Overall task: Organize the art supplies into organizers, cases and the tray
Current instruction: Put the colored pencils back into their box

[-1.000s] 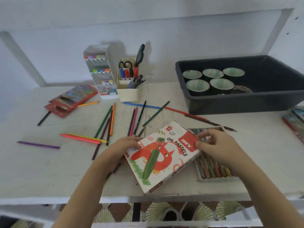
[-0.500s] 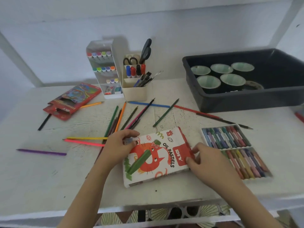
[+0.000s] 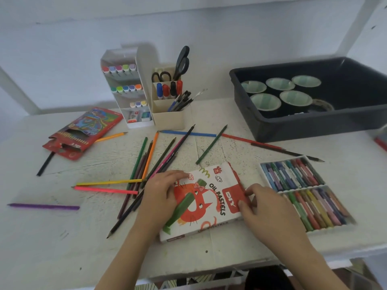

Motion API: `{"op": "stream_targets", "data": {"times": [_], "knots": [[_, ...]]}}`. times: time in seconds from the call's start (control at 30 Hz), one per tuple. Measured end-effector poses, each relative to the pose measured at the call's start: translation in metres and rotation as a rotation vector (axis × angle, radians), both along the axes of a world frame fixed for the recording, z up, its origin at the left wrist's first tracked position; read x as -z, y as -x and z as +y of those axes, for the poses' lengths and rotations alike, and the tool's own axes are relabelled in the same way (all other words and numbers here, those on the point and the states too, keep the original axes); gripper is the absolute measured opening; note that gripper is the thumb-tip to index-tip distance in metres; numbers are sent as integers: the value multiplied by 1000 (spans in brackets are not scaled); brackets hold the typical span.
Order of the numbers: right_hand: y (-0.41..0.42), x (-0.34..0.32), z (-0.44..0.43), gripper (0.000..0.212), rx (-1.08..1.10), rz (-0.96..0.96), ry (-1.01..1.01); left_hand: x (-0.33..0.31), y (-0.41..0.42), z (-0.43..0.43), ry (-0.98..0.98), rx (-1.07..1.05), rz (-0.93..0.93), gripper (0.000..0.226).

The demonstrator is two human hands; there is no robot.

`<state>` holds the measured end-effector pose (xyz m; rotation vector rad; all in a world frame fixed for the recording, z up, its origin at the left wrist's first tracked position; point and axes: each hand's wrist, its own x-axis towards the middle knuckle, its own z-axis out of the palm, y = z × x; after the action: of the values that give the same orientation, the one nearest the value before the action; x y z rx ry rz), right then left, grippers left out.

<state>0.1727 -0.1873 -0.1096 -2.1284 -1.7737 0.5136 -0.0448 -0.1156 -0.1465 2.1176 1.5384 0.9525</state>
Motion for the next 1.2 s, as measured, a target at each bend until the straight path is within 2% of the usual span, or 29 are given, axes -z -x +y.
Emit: {"op": "stream_targets", "data": {"times": [0.3, 0.7, 0.83, 0.97, 1.13, 1.2], "knots": [[-2, 4, -6, 50, 12, 93, 13, 8, 2, 3, -19, 33, -88, 40], [3, 15, -4, 19, 47, 247, -144, 8, -1, 0, 38, 10, -157, 37], [7, 14, -3, 22, 0, 301, -191, 9, -2, 0, 15, 11, -140, 38], [21, 18, -6, 25, -49, 131, -256, 8, -2, 0, 9, 11, -111, 38], [25, 26, -12, 28, -33, -19, -339, 1, -3, 1, -123, 63, 93, 36], [26, 26, -14, 34, -47, -63, -339, -8, -9, -2, -62, 153, 144, 36]]}}
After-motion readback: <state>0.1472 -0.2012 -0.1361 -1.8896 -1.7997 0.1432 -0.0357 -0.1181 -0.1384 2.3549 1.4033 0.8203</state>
